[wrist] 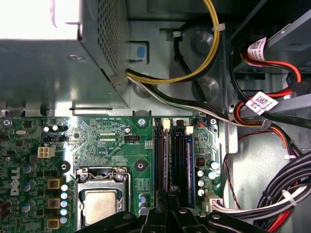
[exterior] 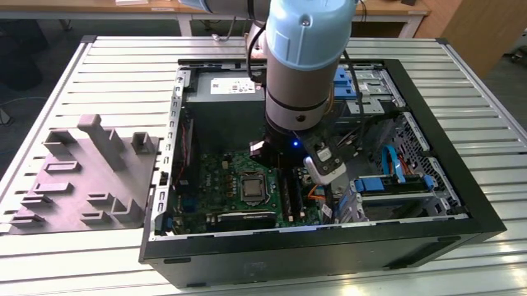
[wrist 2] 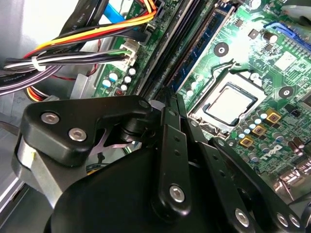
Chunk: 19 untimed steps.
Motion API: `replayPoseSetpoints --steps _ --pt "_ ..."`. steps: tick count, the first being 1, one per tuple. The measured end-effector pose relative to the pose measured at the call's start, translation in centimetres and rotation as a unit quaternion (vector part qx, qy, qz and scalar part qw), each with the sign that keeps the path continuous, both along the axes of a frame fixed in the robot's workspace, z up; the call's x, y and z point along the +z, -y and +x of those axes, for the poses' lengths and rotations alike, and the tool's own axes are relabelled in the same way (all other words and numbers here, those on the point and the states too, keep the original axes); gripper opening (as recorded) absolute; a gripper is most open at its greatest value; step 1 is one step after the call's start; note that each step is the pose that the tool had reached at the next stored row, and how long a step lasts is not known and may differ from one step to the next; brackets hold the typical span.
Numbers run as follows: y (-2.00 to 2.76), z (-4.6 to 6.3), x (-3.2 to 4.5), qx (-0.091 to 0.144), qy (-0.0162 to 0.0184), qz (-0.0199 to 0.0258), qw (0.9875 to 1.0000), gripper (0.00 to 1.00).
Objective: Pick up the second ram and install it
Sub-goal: 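Insert the second ram into the second slot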
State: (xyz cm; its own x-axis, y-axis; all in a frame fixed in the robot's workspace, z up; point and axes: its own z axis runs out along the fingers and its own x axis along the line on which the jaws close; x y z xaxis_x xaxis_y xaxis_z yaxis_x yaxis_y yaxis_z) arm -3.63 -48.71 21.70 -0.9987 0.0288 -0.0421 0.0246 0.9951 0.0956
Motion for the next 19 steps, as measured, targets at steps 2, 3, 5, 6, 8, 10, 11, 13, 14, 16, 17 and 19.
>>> replayPoseSetpoints --steps 2,3,5,6,8,10,11,13,14,16,17,19 --pt "0.00 0.00 -0.06 0.000 0.0000 0.0002 1.0000 0.11" --pt "0.00 0.00 -0.07 0.000 0.0000 0.0002 1.0000 0.11" --pt "0.00 0.00 -0.08 0.000 0.0000 0.0002 1.0000 0.11" --pt "0.00 0.00 -0.11 0.000 0.0000 0.0003 1.0000 0.11" --pt "0.00 0.00 -0.16 0.000 0.0000 0.0003 1.0000 0.11" --pt "0.00 0.00 -0.16 0.000 0.0000 0.0002 1.0000 0.11" --pt "0.00 0.00 -0.16 0.000 0.0000 0.0002 1.0000 0.11" --pt "0.00 0.00 -0.17 0.000 0.0000 0.0003 1.0000 0.11" --pt "0.00 0.00 -0.17 0.000 0.0000 0.0002 1.0000 0.11" --pt "0.00 0.00 -0.17 0.000 0.0000 0.0002 1.0000 0.11" --pt "0.00 0.00 -0.18 0.000 0.0000 0.0004 1.0000 0.11" --pt "-0.02 0.00 -0.23 0.000 0.0002 0.0009 1.0000 0.13"
